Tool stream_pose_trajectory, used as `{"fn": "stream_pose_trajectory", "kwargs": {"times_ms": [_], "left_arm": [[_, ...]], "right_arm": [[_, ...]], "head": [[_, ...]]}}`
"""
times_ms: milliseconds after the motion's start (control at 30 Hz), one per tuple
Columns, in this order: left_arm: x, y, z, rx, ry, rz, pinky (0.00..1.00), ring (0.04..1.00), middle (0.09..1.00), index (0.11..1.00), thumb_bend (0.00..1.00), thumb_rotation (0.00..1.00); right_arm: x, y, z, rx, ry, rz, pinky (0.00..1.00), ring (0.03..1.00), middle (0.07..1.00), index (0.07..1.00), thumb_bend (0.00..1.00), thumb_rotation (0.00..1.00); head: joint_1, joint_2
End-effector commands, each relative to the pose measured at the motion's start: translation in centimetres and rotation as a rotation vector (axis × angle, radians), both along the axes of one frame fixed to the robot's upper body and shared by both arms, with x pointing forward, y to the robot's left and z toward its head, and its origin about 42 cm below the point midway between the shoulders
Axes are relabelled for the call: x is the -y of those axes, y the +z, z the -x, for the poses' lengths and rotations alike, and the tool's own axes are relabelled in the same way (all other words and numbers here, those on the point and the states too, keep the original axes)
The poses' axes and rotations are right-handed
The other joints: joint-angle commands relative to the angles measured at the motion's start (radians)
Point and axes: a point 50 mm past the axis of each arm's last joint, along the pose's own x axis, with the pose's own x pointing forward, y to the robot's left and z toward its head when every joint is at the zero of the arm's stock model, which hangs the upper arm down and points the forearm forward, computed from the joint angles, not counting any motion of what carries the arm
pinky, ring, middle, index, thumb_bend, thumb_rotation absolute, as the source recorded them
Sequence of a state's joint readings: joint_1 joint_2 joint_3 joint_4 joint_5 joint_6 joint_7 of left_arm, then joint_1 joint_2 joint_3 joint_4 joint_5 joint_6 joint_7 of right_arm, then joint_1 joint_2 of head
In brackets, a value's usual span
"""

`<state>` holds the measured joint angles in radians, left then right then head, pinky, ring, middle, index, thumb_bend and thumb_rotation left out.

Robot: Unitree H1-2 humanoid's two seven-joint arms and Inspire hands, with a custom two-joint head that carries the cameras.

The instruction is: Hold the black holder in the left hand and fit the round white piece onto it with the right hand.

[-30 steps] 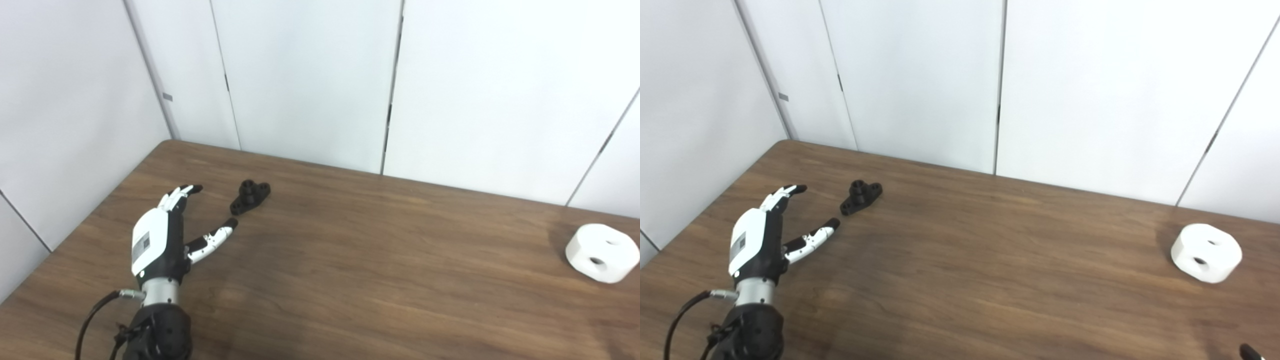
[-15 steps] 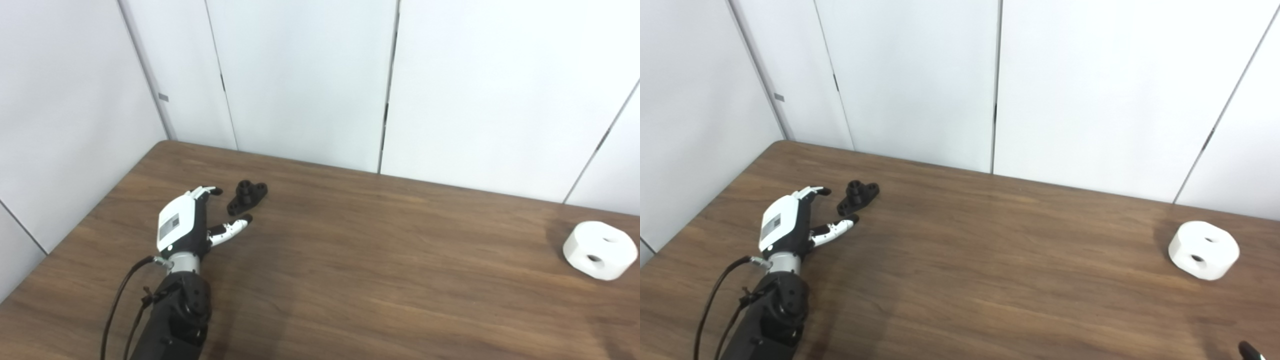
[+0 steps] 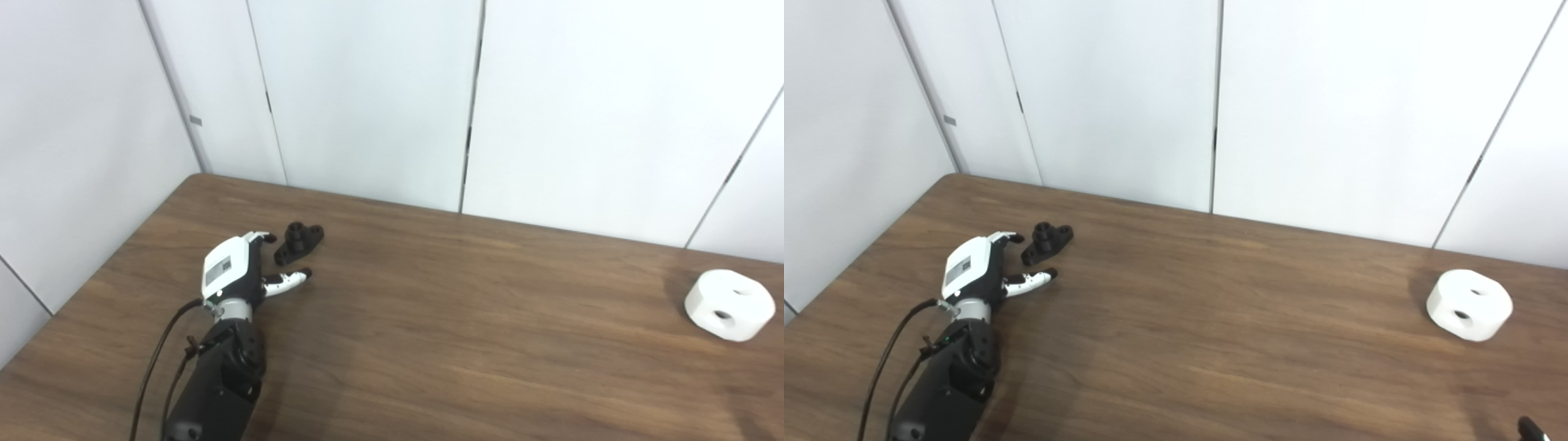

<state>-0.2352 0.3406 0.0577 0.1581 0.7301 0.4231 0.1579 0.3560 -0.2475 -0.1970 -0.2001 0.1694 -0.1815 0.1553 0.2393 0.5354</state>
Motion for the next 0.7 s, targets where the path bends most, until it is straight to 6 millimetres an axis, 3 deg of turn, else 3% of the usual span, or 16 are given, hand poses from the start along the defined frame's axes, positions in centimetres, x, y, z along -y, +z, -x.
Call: {"fn": "stream_pose_trajectory", "kwargs": {"times_ms": [0, 233, 467, 667], "left_arm": [[-0.7, 2.7, -1.5, 0.08, 0.012, -0.048, 0.97, 0.94, 0.903, 0.792, 0.85, 0.4], [-1.2, 2.6, -2.4, 0.043, 0.025, -0.038, 0.99, 0.956, 0.914, 0.799, 0.84, 0.4], [-1.7, 2.4, -3.0, 0.017, 0.02, -0.048, 0.99, 0.954, 0.91, 0.782, 0.83, 0.4], [-1.6, 2.4, -3.1, 0.004, 0.012, -0.036, 0.98, 0.953, 0.9, 0.71, 0.81, 0.39]], "right_arm": [[-0.5, -1.2, 1.1, -0.064, 0.002, -0.025, 1.0, 1.0, 0.977, 0.948, 0.81, 1.0], [-0.8, -1.1, 1.1, -0.065, -0.001, -0.03, 0.97, 1.0, 0.981, 0.953, 0.78, 1.0], [-1.0, -1.2, 1.2, -0.068, -0.001, -0.044, 1.0, 1.0, 0.981, 0.952, 0.79, 1.0], [-1.1, -1.3, 1.2, -0.065, 0.007, -0.048, 1.0, 1.0, 0.985, 0.956, 0.76, 1.0]], "head": [[0.0, 0.0], [-0.006, 0.002], [-0.014, 0.005], [-0.016, 0.006]]}}
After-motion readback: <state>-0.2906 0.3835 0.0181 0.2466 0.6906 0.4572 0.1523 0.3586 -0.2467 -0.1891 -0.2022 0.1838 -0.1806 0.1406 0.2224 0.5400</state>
